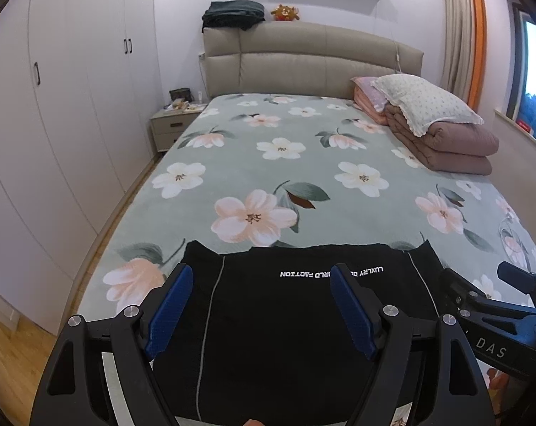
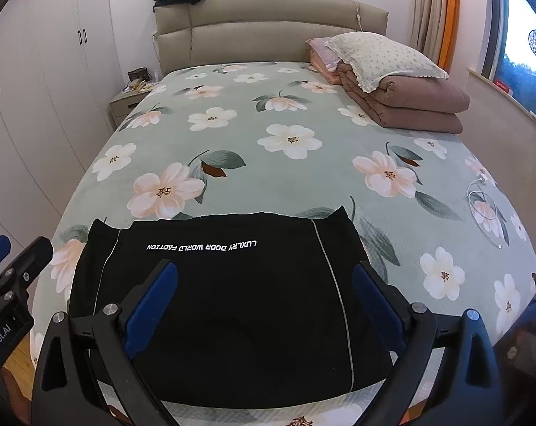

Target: Fold large clothes

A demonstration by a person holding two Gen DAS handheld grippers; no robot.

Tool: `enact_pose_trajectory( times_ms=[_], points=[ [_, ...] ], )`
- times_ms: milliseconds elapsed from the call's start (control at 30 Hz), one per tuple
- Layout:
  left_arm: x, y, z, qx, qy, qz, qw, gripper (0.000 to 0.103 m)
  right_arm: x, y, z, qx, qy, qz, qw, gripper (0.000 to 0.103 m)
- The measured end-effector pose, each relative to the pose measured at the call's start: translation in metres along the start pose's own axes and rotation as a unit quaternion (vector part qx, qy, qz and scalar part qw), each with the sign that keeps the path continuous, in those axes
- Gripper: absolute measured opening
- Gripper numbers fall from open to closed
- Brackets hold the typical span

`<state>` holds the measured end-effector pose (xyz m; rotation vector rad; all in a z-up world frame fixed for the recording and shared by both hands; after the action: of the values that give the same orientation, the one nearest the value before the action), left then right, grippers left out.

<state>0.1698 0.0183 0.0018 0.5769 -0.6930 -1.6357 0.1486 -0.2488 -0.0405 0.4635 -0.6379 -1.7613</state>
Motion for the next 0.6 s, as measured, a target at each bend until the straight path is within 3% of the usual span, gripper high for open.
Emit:
enact_pose_trajectory(
  times_ms=[600],
  points=[
    [-0.004, -0.007, 0.009, -0.008, 0.012, 0.001, 0.9999, 0.080, -0.002, -0.006, 0.016, 0.003, 0.007, -0.002, 1.000, 0.099]
  ],
)
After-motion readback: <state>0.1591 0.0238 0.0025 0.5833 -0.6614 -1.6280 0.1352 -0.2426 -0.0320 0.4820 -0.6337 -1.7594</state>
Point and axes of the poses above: each gripper's, at about its wrist camera, not at the fingertips, and z roughly against the way its jaws point, x to its right, y to its top, the point moved 4 cm from there along -z, roughly the way its jaws point, and after that the axes turned 3 degrees about -x, right-handed, at the moved point
